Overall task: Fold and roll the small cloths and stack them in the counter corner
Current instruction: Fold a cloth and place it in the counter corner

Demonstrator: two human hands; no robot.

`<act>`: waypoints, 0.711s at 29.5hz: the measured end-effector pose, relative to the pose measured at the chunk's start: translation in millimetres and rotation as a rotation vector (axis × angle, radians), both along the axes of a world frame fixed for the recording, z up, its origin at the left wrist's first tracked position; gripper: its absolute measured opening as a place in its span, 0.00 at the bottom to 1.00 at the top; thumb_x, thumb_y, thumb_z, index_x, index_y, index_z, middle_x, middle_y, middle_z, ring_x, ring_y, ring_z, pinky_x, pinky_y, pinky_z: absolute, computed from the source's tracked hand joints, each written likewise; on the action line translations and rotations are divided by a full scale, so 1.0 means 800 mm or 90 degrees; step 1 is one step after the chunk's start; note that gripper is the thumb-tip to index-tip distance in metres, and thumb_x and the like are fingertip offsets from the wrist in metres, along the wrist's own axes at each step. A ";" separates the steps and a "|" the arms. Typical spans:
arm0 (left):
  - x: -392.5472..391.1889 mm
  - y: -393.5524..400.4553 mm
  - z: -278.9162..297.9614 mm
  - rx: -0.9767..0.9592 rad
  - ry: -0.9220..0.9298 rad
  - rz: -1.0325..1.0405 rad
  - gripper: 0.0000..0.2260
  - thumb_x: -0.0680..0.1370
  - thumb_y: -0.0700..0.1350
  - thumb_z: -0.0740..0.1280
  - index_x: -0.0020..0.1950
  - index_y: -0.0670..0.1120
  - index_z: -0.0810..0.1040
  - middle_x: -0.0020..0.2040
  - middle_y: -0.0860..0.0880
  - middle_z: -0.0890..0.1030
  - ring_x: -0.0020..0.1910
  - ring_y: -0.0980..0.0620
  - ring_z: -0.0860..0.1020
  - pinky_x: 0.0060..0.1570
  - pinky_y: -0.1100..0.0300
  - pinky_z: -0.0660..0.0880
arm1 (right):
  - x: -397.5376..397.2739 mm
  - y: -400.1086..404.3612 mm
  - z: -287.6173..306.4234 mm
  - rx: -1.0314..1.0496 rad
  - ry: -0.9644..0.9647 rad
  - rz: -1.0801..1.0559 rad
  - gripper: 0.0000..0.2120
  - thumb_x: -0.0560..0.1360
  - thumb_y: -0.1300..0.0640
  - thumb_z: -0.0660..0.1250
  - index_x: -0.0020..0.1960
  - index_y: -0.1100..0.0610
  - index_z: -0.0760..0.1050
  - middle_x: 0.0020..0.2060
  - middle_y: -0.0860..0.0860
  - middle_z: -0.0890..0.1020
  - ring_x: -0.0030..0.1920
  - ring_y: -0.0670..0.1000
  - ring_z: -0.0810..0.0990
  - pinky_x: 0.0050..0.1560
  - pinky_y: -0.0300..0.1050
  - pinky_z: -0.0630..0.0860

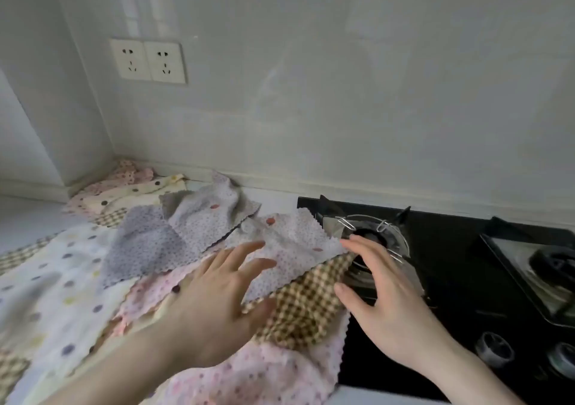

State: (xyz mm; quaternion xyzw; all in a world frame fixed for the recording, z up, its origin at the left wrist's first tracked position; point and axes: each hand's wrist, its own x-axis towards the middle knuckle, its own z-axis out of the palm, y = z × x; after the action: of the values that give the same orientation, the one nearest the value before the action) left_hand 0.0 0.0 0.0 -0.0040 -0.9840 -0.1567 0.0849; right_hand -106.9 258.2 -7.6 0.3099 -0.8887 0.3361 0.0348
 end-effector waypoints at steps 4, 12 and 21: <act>0.021 0.023 -0.064 -0.068 0.001 -0.025 0.24 0.80 0.66 0.54 0.75 0.63 0.62 0.81 0.60 0.55 0.78 0.55 0.58 0.78 0.54 0.54 | 0.016 -0.003 -0.064 -0.040 0.031 0.015 0.25 0.80 0.42 0.65 0.75 0.40 0.64 0.72 0.28 0.61 0.75 0.31 0.58 0.71 0.29 0.56; 0.089 0.040 -0.135 -0.075 -0.006 -0.013 0.30 0.79 0.69 0.48 0.76 0.58 0.66 0.78 0.56 0.62 0.76 0.52 0.62 0.76 0.53 0.59 | 0.077 0.004 -0.147 0.017 0.128 -0.031 0.25 0.79 0.40 0.63 0.74 0.47 0.69 0.71 0.40 0.68 0.72 0.44 0.68 0.72 0.45 0.66; 0.105 0.039 -0.136 -0.081 -0.022 0.024 0.26 0.80 0.66 0.55 0.74 0.56 0.69 0.72 0.54 0.71 0.71 0.49 0.68 0.71 0.53 0.63 | 0.106 0.007 -0.149 0.097 0.125 -0.144 0.20 0.82 0.43 0.62 0.70 0.48 0.76 0.70 0.45 0.76 0.69 0.51 0.73 0.70 0.46 0.64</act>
State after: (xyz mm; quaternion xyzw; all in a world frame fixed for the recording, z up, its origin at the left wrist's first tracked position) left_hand 84.3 31.4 -108.9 0.0120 -0.9932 -0.0924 0.0701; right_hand -22.0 263.5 -126.7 0.2406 -0.9332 0.2298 0.1356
